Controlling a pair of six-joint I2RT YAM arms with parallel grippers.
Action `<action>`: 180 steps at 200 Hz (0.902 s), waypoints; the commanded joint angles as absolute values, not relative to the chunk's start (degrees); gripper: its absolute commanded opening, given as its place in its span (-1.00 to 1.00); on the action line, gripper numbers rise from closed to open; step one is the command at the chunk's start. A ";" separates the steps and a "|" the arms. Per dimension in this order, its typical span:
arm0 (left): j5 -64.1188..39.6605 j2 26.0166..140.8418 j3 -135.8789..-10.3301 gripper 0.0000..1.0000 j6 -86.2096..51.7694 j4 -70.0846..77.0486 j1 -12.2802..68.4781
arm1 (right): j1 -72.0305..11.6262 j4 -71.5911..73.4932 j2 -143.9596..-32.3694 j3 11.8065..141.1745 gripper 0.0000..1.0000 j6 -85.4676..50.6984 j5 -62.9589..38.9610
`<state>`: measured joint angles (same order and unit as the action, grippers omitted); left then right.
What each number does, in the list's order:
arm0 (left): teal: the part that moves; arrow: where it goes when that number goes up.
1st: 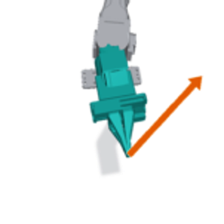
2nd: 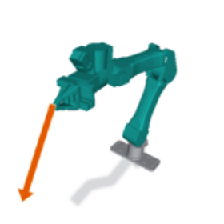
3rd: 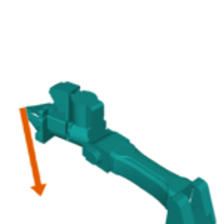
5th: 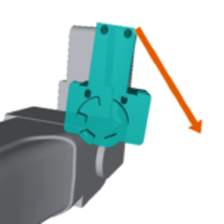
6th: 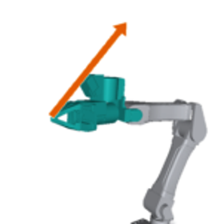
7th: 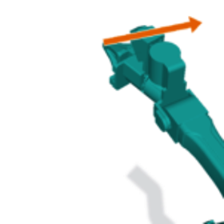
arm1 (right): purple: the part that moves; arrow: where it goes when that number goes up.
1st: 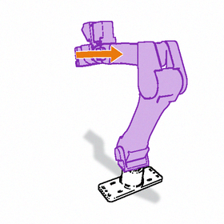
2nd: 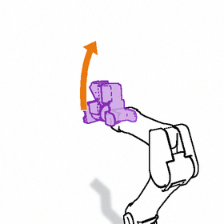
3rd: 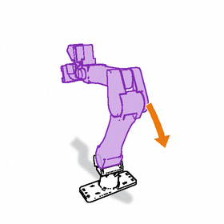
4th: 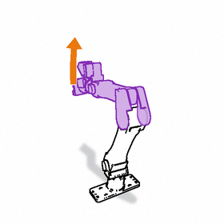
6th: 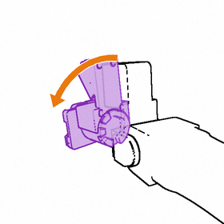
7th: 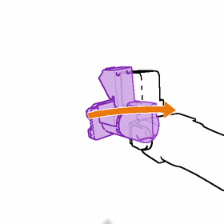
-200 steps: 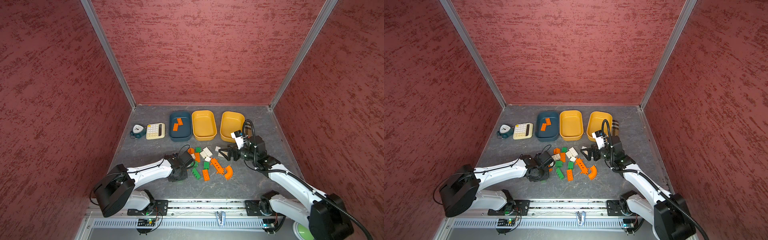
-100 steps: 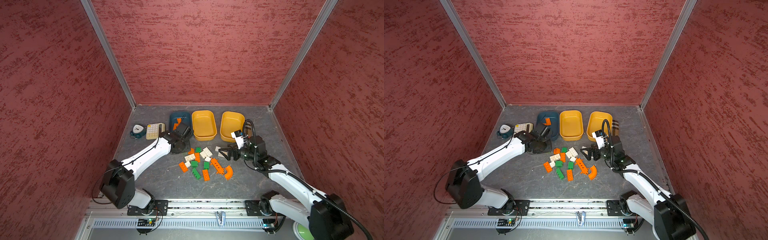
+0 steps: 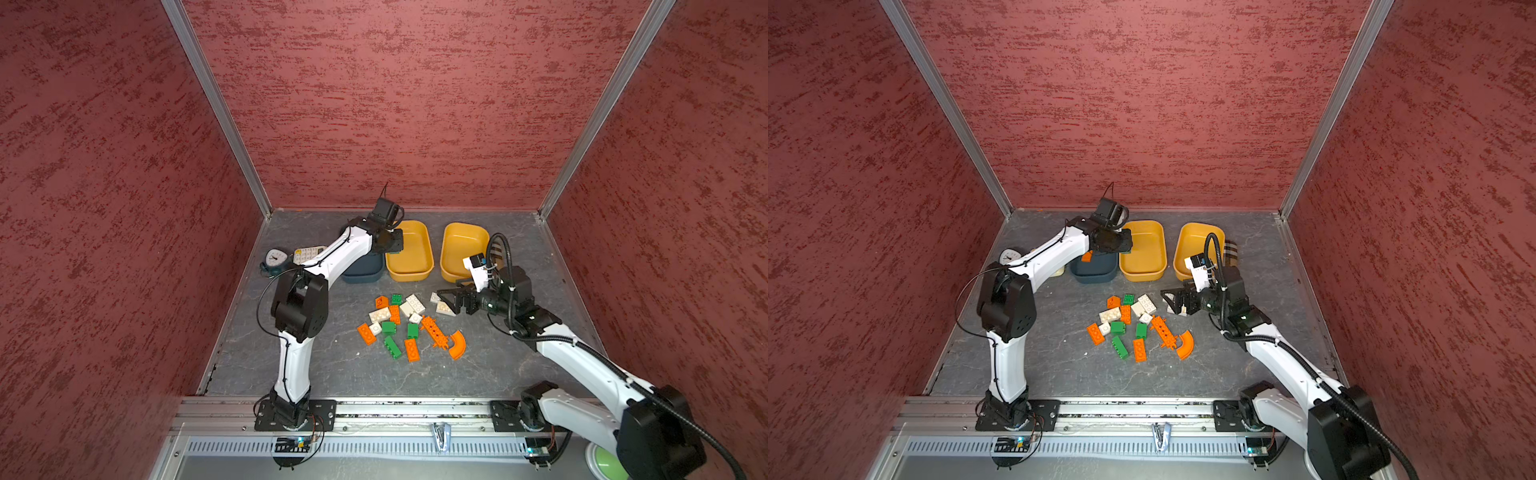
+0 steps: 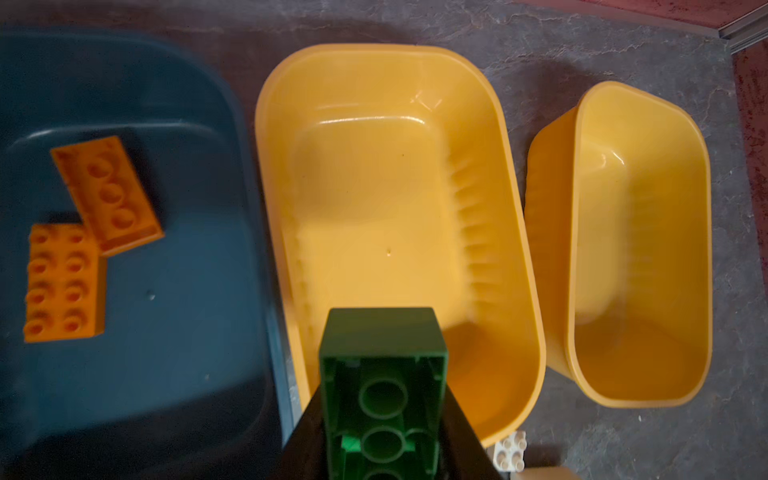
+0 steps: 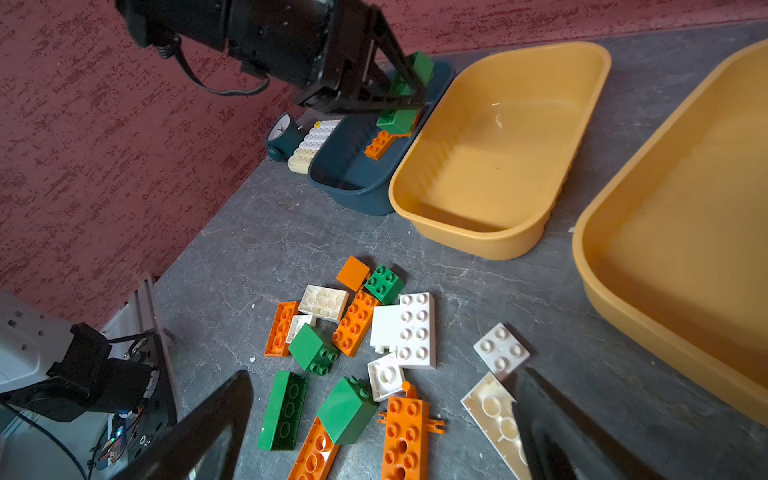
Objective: Sort the legos into containers by color
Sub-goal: Place the lego in the container.
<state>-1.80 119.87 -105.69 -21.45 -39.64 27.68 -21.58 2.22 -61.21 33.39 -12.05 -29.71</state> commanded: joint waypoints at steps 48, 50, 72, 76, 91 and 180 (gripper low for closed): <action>0.10 130.11 -117.59 -0.20 -19.34 -39.63 26.25 | -22.06 0.80 -61.44 35.36 0.98 -10.02 -26.33; 0.16 130.20 -117.73 -0.18 -19.20 -39.57 26.27 | -22.06 0.79 -61.44 35.34 0.98 -10.02 -26.38; 0.62 129.98 -118.73 0.11 -18.90 -40.50 26.36 | -22.06 0.35 -61.18 35.22 0.98 -9.91 -25.89; 0.62 129.70 -118.82 0.15 -18.84 -40.92 26.30 | -22.06 0.33 -61.09 35.18 0.98 -9.87 -25.77; 0.74 128.16 -118.49 0.30 -18.57 -42.47 26.53 | -22.06 0.20 -60.74 34.94 0.98 -9.93 -25.69; 2.78 99.79 -86.46 0.45 -24.10 -45.35 33.49 | -22.06 -0.70 -60.43 34.63 0.98 -10.11 -29.66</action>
<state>1.45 105.34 -94.02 -21.17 -43.77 31.40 -21.61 0.03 -61.21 33.39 -11.29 -27.53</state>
